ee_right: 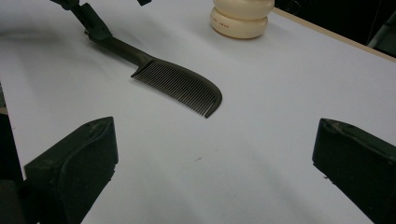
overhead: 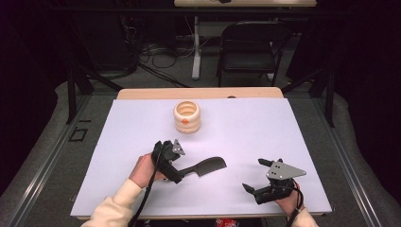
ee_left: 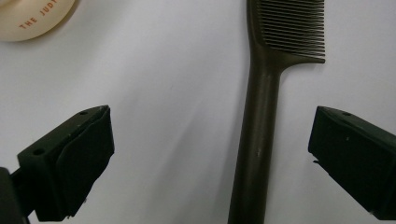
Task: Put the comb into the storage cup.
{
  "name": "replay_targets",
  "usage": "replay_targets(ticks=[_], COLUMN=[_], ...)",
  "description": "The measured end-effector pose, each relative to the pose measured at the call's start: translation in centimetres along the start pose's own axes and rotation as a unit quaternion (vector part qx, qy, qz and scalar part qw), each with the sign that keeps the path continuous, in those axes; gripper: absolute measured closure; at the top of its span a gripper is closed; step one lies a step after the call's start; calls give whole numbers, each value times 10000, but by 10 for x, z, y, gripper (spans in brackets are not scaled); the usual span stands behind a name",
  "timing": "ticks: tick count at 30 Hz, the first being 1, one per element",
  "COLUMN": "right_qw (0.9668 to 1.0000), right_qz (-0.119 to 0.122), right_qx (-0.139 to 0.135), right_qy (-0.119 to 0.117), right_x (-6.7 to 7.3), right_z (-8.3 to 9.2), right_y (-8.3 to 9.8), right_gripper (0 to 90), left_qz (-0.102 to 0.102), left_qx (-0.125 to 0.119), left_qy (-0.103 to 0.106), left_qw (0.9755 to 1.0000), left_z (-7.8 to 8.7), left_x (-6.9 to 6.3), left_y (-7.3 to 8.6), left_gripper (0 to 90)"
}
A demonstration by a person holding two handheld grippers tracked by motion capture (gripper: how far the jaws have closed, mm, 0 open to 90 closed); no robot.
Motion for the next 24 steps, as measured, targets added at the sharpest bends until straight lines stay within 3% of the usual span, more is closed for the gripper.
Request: replay_targets(ticks=[5, 6, 8, 15, 24], right_qw=[10000, 10000, 10000, 9999, 9999], right_qz=[2, -7, -7, -77, -64], right_qx=[7, 18, 24, 76, 95], right_qy=[-1, -9, -12, -49, -59], right_x=[0, 0, 0, 1, 1], right_z=[0, 0, 0, -2, -2], right_y=[0, 0, 0, 1, 1], right_gripper=[0, 0, 0, 0, 0], left_qz=[-233, -289, -337, -503, -624], left_qx=[164, 189, 235, 464, 637], left_qy=[73, 108, 133, 330, 570], left_qw=[9996, 9993, 9991, 9971, 9944], left_z=[-3, -4, -5, -13, -22], left_x=[-3, -4, -5, -9, -13], left_y=[-6, -7, -9, -17, -24], left_gripper=[108, 168, 165, 414, 574])
Point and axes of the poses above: each handheld gripper's, and its own axes: z roughly backward along the jaws, y roughly out of its underside, x roughly to its left, the point moved 3 cm from there along -z, roughly forward along the jaws, and after that the axes turned 11 degrees about -z, right-handed, at the moved point
